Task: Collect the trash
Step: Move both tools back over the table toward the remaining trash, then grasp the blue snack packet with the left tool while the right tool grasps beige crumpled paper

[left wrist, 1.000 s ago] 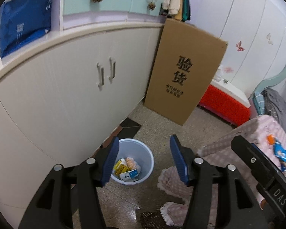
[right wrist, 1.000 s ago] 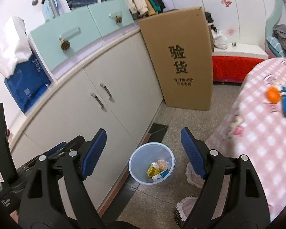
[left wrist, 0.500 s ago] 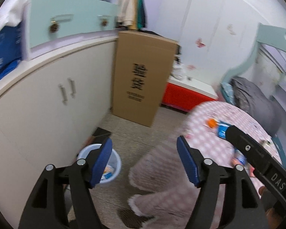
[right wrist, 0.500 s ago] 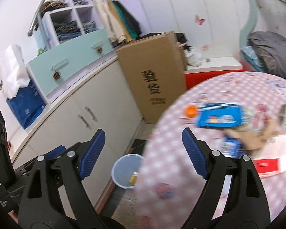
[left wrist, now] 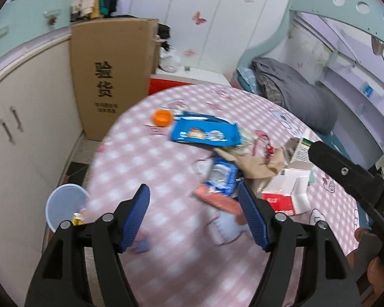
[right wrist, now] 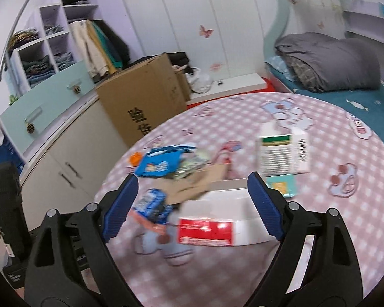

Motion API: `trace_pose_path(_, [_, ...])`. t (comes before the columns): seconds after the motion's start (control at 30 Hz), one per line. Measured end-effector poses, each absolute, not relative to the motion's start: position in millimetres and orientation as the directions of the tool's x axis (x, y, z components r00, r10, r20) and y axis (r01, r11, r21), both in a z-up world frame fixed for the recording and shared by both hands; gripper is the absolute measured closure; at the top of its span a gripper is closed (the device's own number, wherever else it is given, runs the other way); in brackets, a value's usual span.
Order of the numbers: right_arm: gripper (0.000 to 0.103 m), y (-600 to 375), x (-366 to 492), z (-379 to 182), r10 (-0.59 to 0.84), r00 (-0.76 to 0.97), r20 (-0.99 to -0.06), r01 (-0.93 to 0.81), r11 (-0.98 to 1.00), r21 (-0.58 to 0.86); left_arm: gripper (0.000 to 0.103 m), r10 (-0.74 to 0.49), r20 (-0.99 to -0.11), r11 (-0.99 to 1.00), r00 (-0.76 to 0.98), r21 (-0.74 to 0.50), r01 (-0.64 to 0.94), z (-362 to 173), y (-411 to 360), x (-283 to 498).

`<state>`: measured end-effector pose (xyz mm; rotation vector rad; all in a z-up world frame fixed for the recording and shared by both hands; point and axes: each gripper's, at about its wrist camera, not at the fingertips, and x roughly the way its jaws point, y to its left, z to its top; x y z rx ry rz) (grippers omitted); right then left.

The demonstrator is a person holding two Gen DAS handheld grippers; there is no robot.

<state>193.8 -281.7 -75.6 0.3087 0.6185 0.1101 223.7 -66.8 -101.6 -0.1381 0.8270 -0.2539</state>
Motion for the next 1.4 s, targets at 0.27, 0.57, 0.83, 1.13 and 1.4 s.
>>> trace_pose_path(0.27, [0.017,-297.4,204.6,-81.2,0.193,0.791,-0.581,-0.009,0.952,0.305,0.052,-0.289,-0.764,0.957,0.577,-0.229,0.177,-128.0,-90.7,254.8])
trace_pose_path(0.57, [0.017,-265.7,237.3,-88.8,0.195,0.710,-0.676,-0.095,0.979,0.182,0.087,-0.387,-0.710,0.921,0.589,-0.329,0.209,-121.1,-66.5,246.8])
trace_pose_path(0.83, [0.017,-219.9,264.1,-104.9,0.141,0.602,-0.786,-0.217,0.976,0.009,0.089,-0.343,-0.683,0.934,0.645,-0.324,0.154,-106.0,-25.5,235.1])
trace_pose_path(1.13, [0.081,-198.1,284.8,-117.0,0.035,0.525,-0.851,-0.254,0.960,-0.117,0.089,-0.337,-0.659,0.933,0.672,-0.330,0.145,-93.4,-1.5,228.7])
trace_pose_path(1.4, [0.094,-176.3,269.9,-80.4,0.103,0.579,-0.809,-0.298,0.950,-0.093,0.089,-0.357,-0.625,0.920,0.694,-0.366,0.143,-83.0,19.5,225.0])
